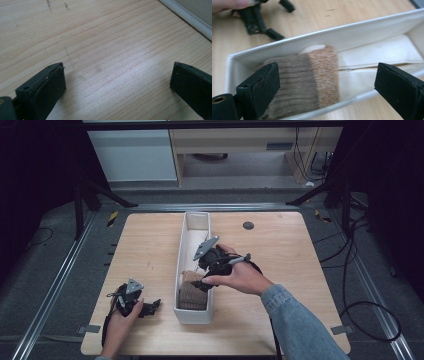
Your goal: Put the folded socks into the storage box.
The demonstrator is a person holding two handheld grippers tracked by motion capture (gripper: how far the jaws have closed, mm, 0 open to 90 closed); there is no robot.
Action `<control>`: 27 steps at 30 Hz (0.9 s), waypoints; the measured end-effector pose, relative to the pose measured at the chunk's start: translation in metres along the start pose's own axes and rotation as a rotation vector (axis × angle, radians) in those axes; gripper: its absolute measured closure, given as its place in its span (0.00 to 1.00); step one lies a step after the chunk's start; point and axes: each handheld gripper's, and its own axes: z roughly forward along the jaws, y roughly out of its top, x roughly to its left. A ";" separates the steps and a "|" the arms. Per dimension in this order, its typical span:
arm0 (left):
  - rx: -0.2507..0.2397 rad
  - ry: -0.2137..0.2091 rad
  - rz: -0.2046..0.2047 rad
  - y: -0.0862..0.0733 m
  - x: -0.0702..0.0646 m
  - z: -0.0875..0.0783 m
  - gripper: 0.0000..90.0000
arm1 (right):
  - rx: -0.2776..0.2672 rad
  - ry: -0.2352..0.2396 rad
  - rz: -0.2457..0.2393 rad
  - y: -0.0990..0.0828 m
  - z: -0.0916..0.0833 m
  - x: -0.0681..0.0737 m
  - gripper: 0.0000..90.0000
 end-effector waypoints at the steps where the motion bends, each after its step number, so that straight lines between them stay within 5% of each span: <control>1: -0.002 0.000 -0.002 0.000 0.000 0.000 0.00 | -0.009 -0.014 0.004 -0.001 -0.002 -0.002 0.07; 8: -0.002 0.000 -0.002 0.000 0.000 0.000 0.00 | -0.070 -0.090 0.055 -0.008 -0.017 -0.019 0.06; 13: -0.002 0.000 -0.002 0.000 0.000 0.000 0.00 | -0.079 -0.212 0.120 -0.019 -0.031 -0.037 0.08; 20: -0.003 0.000 -0.002 0.000 0.000 0.000 0.00 | -0.113 -0.317 0.189 -0.049 -0.056 -0.057 0.11; 27: -0.003 0.000 -0.003 0.000 0.000 0.000 0.00 | -0.116 -0.400 0.245 -0.089 -0.077 -0.063 0.14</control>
